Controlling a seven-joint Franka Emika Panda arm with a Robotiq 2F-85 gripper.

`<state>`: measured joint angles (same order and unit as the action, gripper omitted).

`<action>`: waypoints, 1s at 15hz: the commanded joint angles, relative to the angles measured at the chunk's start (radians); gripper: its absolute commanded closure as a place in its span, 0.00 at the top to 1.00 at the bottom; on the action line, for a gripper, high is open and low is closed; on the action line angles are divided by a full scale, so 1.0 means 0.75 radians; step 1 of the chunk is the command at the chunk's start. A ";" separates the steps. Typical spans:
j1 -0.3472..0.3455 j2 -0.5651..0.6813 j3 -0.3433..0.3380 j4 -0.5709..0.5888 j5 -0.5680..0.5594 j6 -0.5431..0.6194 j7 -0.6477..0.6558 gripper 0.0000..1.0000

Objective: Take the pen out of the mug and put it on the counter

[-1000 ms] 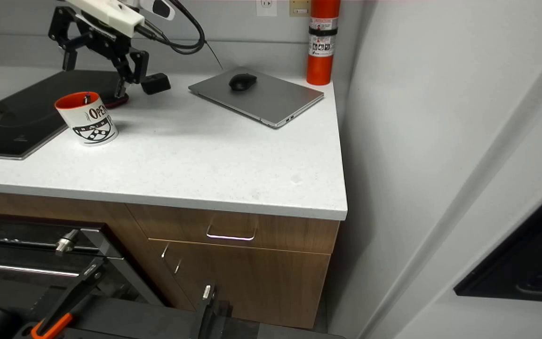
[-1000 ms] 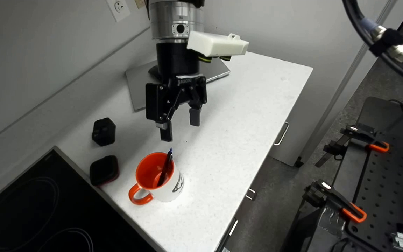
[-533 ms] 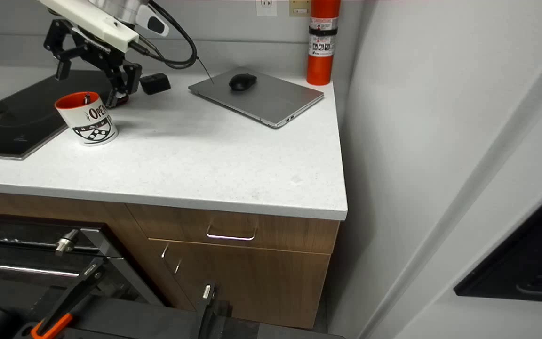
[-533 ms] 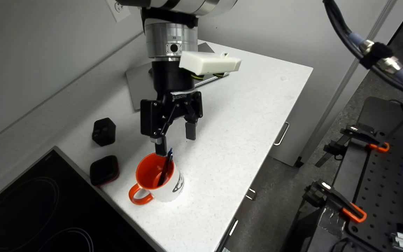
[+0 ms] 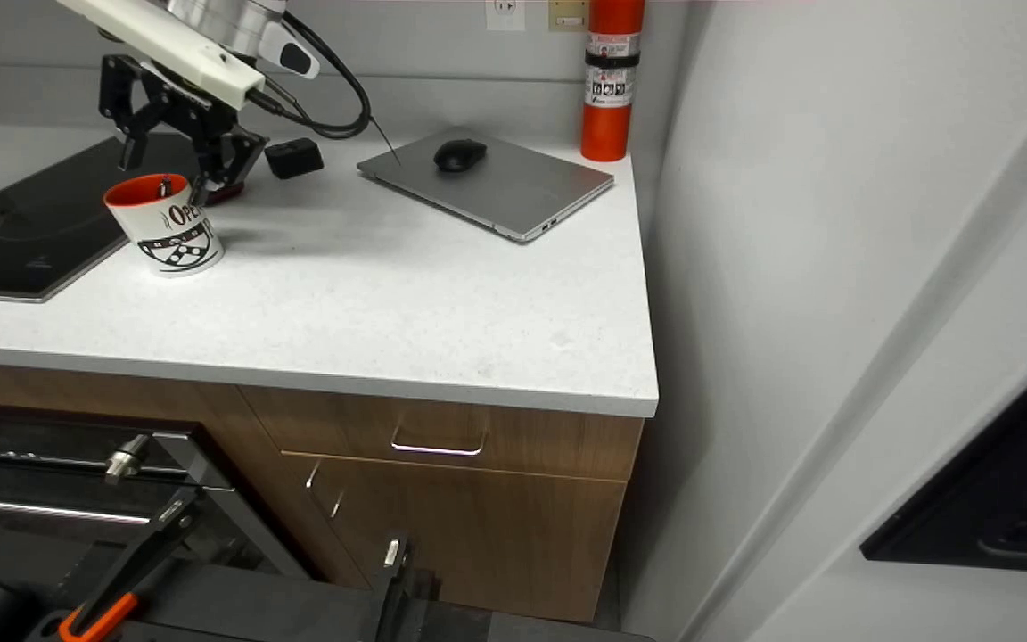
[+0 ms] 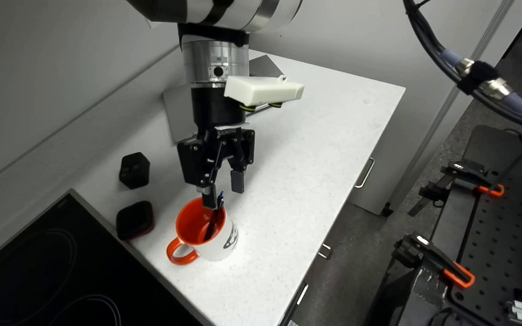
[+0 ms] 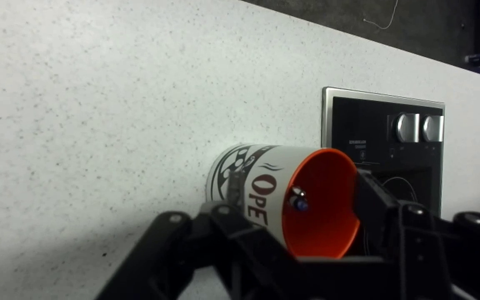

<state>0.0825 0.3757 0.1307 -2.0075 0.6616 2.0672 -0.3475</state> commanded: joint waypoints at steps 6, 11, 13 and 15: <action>-0.053 0.077 0.037 0.088 0.049 -0.038 -0.005 0.01; -0.048 0.045 0.045 0.073 0.058 -0.039 -0.001 0.03; -0.045 -0.014 0.051 0.026 0.057 -0.023 -0.015 0.03; -0.045 -0.092 0.059 -0.038 0.063 -0.003 -0.045 0.03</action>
<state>0.0627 0.3951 0.1551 -1.9716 0.6789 2.0608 -0.3478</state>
